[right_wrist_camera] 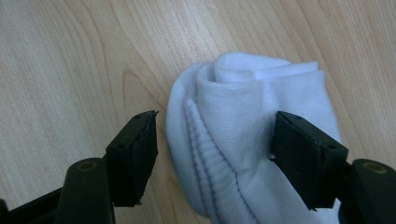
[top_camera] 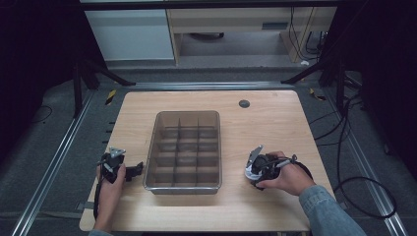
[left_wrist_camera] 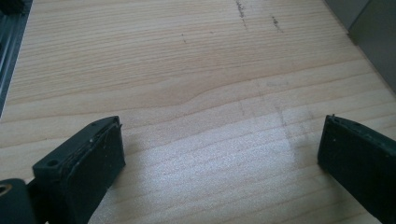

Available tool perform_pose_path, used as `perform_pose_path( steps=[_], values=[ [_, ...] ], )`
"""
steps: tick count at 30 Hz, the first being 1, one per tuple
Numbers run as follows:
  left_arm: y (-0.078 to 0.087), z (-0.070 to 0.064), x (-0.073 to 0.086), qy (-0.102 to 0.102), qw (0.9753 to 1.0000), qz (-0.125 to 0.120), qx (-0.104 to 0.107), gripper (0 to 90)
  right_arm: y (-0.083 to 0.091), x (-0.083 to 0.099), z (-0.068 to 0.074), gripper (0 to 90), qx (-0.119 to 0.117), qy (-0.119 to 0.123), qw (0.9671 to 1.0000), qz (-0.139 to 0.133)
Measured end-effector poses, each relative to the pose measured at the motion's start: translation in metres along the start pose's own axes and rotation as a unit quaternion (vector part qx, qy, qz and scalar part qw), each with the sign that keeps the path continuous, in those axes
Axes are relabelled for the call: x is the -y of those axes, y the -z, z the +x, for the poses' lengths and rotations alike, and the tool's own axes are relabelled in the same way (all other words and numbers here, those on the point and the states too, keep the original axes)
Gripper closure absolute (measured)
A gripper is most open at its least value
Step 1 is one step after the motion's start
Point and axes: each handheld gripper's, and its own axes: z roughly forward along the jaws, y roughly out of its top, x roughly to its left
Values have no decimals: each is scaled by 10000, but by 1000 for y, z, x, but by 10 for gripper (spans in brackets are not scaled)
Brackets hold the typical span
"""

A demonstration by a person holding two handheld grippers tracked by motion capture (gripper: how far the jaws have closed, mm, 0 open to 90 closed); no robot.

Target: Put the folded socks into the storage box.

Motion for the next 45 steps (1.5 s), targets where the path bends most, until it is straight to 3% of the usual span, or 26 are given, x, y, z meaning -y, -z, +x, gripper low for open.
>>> perform_pose_path(
  steps=[6, 12, 21, 25, 45],
  values=[
    [0, 0, 0, 3, 10000, -1, 1, 0, -1, 4, -2, 387, 51, 1, 10000, -39],
    [0, 0, 0, 0, 10000, 0, 1, 0, -2, 7, -2, 436, 143, 162, 9997, -85],
    [0, 0, 0, -2, 10000, 0, 0, 0, 0, 7, -6, 631, 199, 133, 9997, -48],
    [0, 0, 0, -2, 10000, 0, 0, 0, 1, 6, -8, 672, 178, 94, 9998, -51],
    [1, -1, 1, -22, 10000, 3, 14, 0, 18, 2, -18, 699, -160, -159, 9994, -263]
  ],
)
